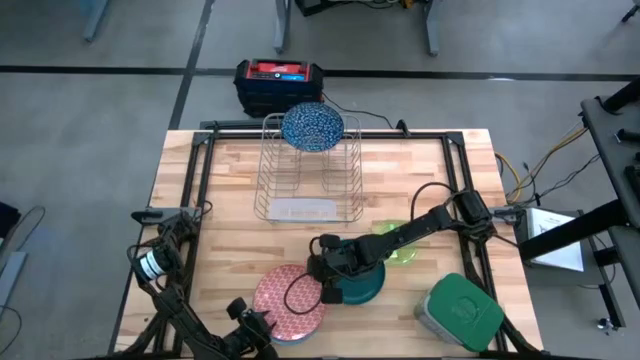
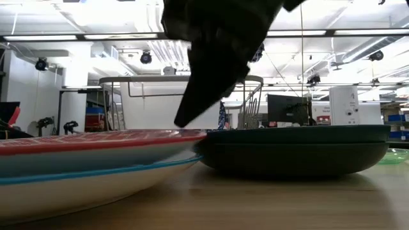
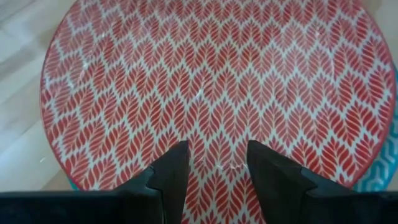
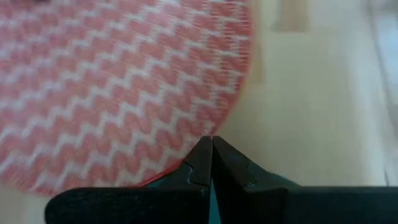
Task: Sort dishes
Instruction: Put the orange patterned plate into the dish rack
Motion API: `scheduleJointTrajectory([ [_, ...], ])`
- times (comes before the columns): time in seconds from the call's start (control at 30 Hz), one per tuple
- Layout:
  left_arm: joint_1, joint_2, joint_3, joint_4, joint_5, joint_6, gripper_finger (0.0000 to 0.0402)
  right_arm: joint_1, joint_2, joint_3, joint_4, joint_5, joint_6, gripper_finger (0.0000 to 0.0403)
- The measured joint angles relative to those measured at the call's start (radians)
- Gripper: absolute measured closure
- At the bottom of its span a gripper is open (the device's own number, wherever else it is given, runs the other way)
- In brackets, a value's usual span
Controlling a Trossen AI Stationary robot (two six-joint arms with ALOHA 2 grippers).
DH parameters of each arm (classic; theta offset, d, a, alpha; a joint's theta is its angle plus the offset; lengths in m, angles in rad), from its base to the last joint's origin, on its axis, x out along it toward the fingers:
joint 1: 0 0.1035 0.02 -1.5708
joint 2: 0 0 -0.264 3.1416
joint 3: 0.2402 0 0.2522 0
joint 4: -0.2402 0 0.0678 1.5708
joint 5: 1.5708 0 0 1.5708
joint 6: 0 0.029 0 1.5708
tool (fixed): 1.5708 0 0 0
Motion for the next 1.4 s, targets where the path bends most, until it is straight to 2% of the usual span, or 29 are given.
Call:
scheduleJointTrajectory([
  [0.23, -0.001, 0.032, 0.001, 0.001, -0.007, -0.062, 0.0247, -0.011, 0.002, -0.030, 0.091, 0.003, 0.053, 0.0401],
  [0.33, 0.000, 0.033, 0.001, 0.002, -0.001, -0.062, 0.0247, -0.012, -0.006, -0.030, 0.105, -0.007, 0.073, 0.0387],
  [0.6, 0.000, 0.035, -0.005, 0.007, -0.004, -0.054, 0.0247, -0.012, -0.019, -0.030, 0.137, -0.010, 0.094, 0.0299],
  [0.77, 0.000, 0.035, -0.013, 0.012, -0.008, -0.053, 0.0247, -0.015, 0.019, -0.030, 0.187, -0.012, 0.102, 0.0235],
  [0.93, 0.000, 0.034, -0.031, 0.024, -0.015, -0.055, 0.0247, -0.019, 0.044, -0.030, 0.217, -0.012, 0.106, 0.0188],
  [1.3, 0.000, 0.036, -0.073, 0.078, -0.085, -0.057, 0.0247, -0.026, 0.083, -0.030, 0.258, -0.010, 0.044, 0.0133],
  [1.4, 0.001, 0.036, -0.076, 0.080, -0.091, -0.059, 0.0247, -0.032, 0.091, -0.030, 0.276, -0.069, 0.064, 0.0133],
])
